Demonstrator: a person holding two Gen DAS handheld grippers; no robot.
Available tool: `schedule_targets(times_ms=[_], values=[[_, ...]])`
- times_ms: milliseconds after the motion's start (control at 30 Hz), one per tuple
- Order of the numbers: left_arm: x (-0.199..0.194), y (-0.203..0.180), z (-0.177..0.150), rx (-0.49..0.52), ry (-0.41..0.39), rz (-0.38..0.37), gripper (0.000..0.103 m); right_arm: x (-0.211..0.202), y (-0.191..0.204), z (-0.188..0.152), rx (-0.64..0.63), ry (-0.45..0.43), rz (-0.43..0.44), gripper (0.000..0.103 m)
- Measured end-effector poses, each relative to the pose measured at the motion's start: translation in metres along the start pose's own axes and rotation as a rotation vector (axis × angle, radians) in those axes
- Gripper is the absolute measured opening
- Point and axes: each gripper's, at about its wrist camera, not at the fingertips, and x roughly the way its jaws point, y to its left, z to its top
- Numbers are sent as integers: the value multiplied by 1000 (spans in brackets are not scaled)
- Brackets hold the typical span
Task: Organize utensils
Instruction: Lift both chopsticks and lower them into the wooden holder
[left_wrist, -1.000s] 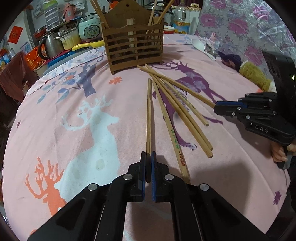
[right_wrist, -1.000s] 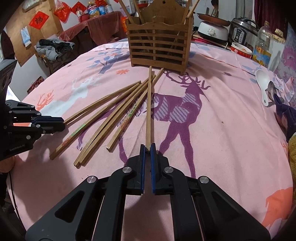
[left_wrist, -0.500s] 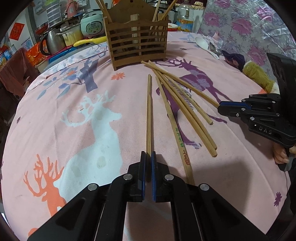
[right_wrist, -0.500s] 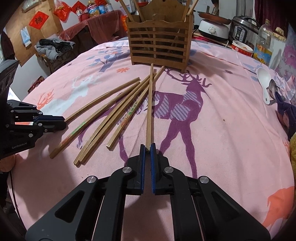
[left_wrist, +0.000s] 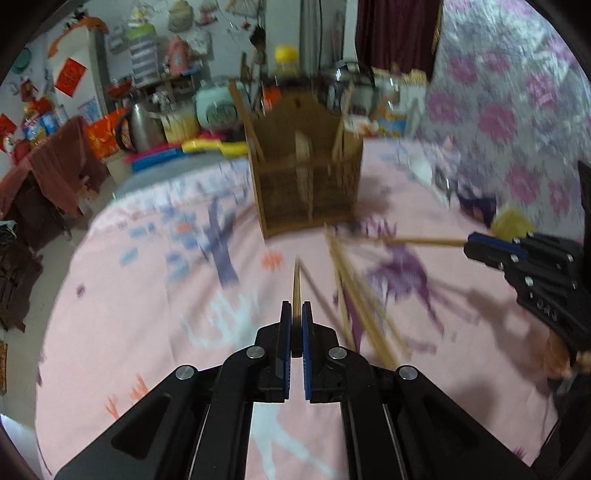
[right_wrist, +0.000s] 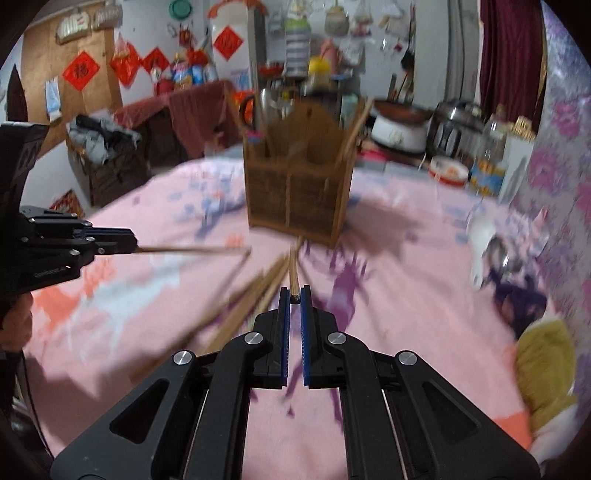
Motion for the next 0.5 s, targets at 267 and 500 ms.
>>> schedule_targets(times_ms=[267, 500], values=[[-8, 10, 71, -111, -93, -39, 6, -13, 3, 68, 45, -113, 14, 6], [-19, 15, 112, -137, -161, -32, 6, -9, -4, 100, 103, -162, 36, 6]])
